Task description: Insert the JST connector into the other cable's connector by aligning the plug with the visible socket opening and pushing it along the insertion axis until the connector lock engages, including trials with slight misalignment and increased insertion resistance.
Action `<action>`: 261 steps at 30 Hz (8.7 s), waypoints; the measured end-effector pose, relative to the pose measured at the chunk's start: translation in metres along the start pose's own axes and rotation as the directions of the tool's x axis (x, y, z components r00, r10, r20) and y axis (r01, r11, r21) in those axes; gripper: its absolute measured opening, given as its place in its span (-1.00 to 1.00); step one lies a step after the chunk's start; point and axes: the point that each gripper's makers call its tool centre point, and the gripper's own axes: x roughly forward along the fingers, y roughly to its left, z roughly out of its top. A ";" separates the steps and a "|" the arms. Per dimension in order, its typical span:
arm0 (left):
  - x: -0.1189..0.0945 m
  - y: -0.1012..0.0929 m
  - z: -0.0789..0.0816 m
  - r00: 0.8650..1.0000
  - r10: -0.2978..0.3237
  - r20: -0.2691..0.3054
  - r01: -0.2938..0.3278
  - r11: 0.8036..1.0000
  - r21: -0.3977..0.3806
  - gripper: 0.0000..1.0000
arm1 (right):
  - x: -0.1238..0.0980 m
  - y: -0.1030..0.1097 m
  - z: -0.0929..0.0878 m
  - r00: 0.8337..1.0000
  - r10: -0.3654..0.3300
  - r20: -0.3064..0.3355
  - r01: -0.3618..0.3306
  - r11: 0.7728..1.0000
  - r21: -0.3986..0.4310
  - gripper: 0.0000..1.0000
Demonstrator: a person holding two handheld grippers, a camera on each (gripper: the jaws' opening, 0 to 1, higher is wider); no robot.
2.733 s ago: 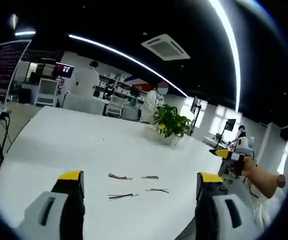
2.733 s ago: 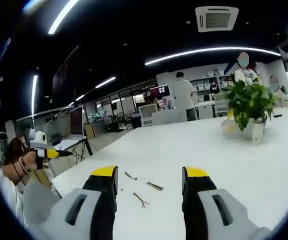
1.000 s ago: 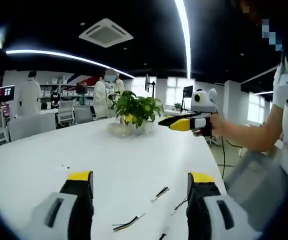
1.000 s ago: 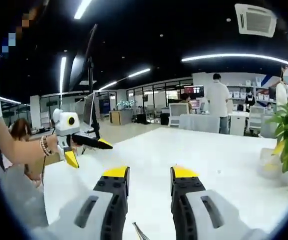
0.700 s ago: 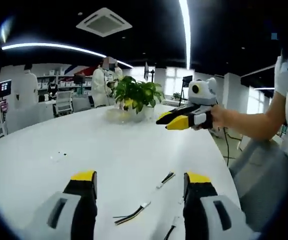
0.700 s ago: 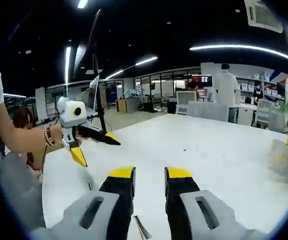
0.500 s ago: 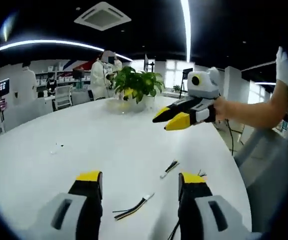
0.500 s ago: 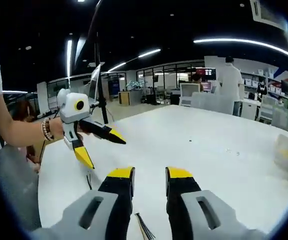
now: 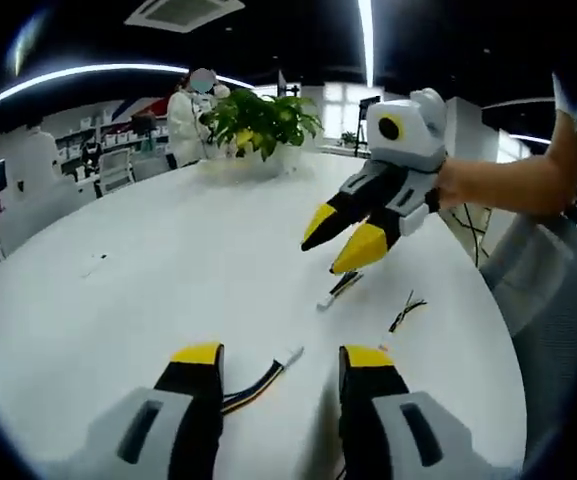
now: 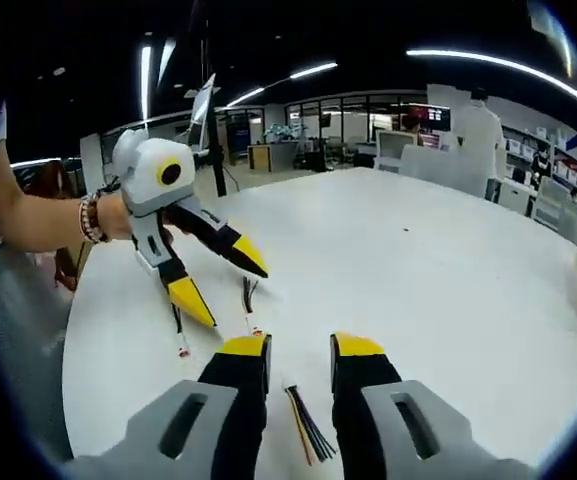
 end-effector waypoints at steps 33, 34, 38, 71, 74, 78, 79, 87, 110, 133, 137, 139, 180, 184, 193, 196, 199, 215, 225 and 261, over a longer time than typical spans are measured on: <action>0.013 0.001 -0.024 0.999 -0.048 -0.023 0.048 0.999 0.003 -0.85 | 0.009 0.010 -0.041 0.990 0.011 -0.140 -0.020 0.997 -0.068 -0.90; 0.012 0.000 -0.024 0.999 -0.049 -0.022 0.049 0.999 0.003 -0.86 | 0.009 0.012 -0.041 0.990 0.017 -0.142 -0.028 0.997 -0.070 -0.91; 0.011 -0.002 -0.024 0.998 -0.053 -0.025 0.053 0.999 0.011 -0.95 | 0.009 0.015 -0.041 0.989 0.033 -0.142 -0.044 0.996 -0.078 -0.91; 0.005 -0.032 -0.018 0.984 -0.178 -0.031 0.181 0.978 0.105 -0.98 | 0.012 0.054 -0.029 0.970 0.178 -0.167 -0.207 0.961 -0.182 -0.92; 0.004 -0.034 -0.017 0.982 -0.185 -0.028 0.187 0.977 0.102 -0.98 | 0.013 0.057 -0.033 0.966 0.180 -0.185 -0.218 0.953 -0.211 -0.92; 0.005 -0.037 -0.018 0.980 -0.194 -0.037 0.197 0.974 0.113 -0.98 | 0.014 0.060 -0.032 0.964 0.186 -0.188 -0.227 0.946 -0.231 -0.92; 0.005 -0.038 -0.018 0.979 -0.198 -0.036 0.201 0.973 0.113 -0.99 | 0.014 0.060 -0.032 0.964 0.190 -0.186 -0.231 0.946 -0.229 -0.92; 0.003 -0.037 -0.014 0.980 -0.197 -0.022 0.198 0.974 0.110 -0.99 | 0.012 0.060 -0.027 0.967 0.190 -0.170 -0.227 0.945 -0.237 -0.93; 0.011 -0.037 -0.007 0.979 -0.203 -0.002 0.203 0.975 0.091 -1.00 | 0.011 0.055 -0.017 0.975 0.184 -0.122 -0.210 0.944 -0.256 -0.93; 0.004 -0.036 -0.013 0.979 -0.205 -0.010 0.204 0.968 0.148 -1.00 | 0.005 0.057 -0.008 0.977 0.203 -0.070 -0.215 0.947 -0.240 -0.93; 0.002 -0.036 -0.014 0.978 -0.210 -0.018 0.210 0.964 0.163 -1.00 | 0.007 0.061 -0.007 0.976 0.208 -0.068 -0.218 0.944 -0.246 -0.94; 0.000 -0.035 -0.014 0.977 -0.211 -0.019 0.211 0.966 0.151 -1.00 | 0.008 0.062 -0.006 0.976 0.209 -0.060 -0.217 0.947 -0.237 -0.94; 0.001 -0.013 -0.027 0.991 -0.105 -0.078 0.115 0.984 0.138 -0.99 | 0.015 0.048 -0.025 0.982 0.157 -0.104 -0.178 0.956 -0.234 -0.97; 0.000 -0.006 -0.027 0.994 -0.070 -0.084 0.081 0.986 0.144 -0.84 | 0.014 0.047 -0.026 0.982 0.154 -0.109 -0.175 0.960 -0.218 -0.98; -0.004 -0.001 -0.024 0.995 -0.055 -0.080 0.066 0.988 0.140 -0.84 | 0.009 0.041 -0.021 0.987 0.137 -0.088 -0.152 0.968 -0.198 -0.96; -0.005 -0.001 -0.021 0.996 -0.052 -0.075 0.062 0.988 0.139 -0.84 | 0.008 0.040 -0.017 0.988 0.135 -0.074 -0.146 0.971 -0.187 -0.93; -0.006 -0.001 -0.017 0.996 -0.054 -0.069 0.062 0.990 0.124 -0.84 | 0.007 0.038 -0.015 0.989 0.130 -0.066 -0.140 0.975 -0.172 -0.89; -0.043 -0.015 0.008 0.999 -0.026 -0.019 0.027 0.997 0.067 -0.71 | -0.011 0.047 -0.001 0.995 0.094 -0.038 -0.098 0.987 -0.125 -0.76; -0.064 -0.030 0.023 1.000 0.006 0.006 -0.006 0.999 0.050 -0.66 | -0.022 0.062 0.007 0.996 0.092 -0.017 -0.093 0.987 -0.132 -0.74; -0.051 -0.053 -0.033 0.994 0.017 -0.110 -0.019 1.000 -0.020 -0.60 | -0.012 0.086 -0.038 0.977 0.131 -0.171 -0.166 0.962 -0.216 -0.76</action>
